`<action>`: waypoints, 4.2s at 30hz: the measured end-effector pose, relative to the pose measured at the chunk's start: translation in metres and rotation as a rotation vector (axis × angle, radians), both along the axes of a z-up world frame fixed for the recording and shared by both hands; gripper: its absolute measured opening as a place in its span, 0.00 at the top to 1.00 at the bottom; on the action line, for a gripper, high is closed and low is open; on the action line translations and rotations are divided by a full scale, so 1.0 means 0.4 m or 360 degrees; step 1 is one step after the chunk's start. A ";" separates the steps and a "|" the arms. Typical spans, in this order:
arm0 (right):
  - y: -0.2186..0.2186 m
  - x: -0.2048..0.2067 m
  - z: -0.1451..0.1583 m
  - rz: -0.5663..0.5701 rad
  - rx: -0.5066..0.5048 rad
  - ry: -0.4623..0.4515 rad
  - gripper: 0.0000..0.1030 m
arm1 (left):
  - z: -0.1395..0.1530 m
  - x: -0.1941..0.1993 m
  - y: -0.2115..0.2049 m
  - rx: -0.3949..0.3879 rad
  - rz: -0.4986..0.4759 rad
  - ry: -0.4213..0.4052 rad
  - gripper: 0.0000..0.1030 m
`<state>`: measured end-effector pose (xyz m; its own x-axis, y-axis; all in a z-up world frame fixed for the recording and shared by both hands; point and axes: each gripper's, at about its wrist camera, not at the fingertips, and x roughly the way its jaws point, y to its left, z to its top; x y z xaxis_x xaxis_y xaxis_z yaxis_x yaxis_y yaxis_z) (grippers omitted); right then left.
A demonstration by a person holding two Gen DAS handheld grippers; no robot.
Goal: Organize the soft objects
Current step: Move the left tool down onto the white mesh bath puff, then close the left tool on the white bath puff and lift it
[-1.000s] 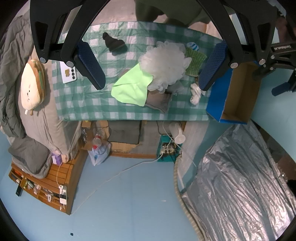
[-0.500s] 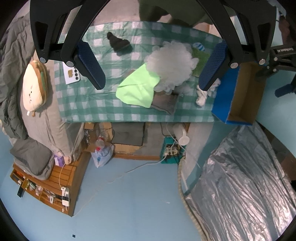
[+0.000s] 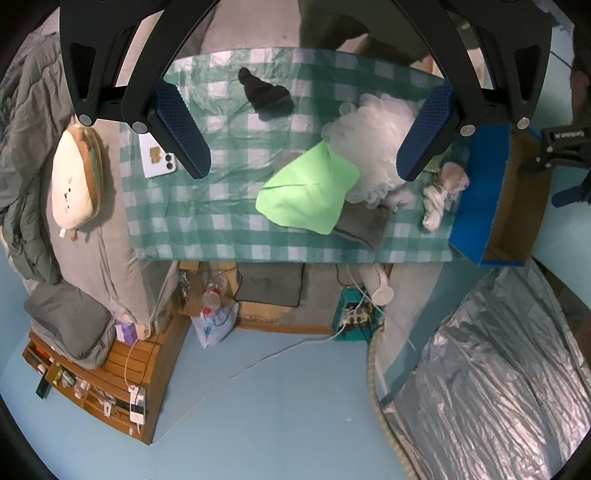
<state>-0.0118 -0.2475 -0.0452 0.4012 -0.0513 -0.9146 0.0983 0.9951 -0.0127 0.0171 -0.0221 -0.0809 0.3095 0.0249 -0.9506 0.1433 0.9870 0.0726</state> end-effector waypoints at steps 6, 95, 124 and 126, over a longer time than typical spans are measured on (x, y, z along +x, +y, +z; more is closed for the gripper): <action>-0.029 -0.012 -0.051 0.0005 0.0018 0.0028 0.02 | -0.045 0.009 -0.010 0.0012 -0.0014 0.0056 0.03; -0.188 -0.005 -0.408 0.0116 0.0297 0.0350 0.69 | -0.467 0.083 -0.443 0.0174 -0.0470 0.0314 0.02; -0.147 -0.041 -0.313 0.0004 0.0323 0.0224 0.69 | -0.252 0.000 -0.323 -0.0126 -0.0439 0.0060 0.51; -0.142 -0.040 -0.302 0.0003 0.0324 0.0212 0.69 | -0.237 -0.004 -0.315 -0.0142 -0.0435 0.0040 0.51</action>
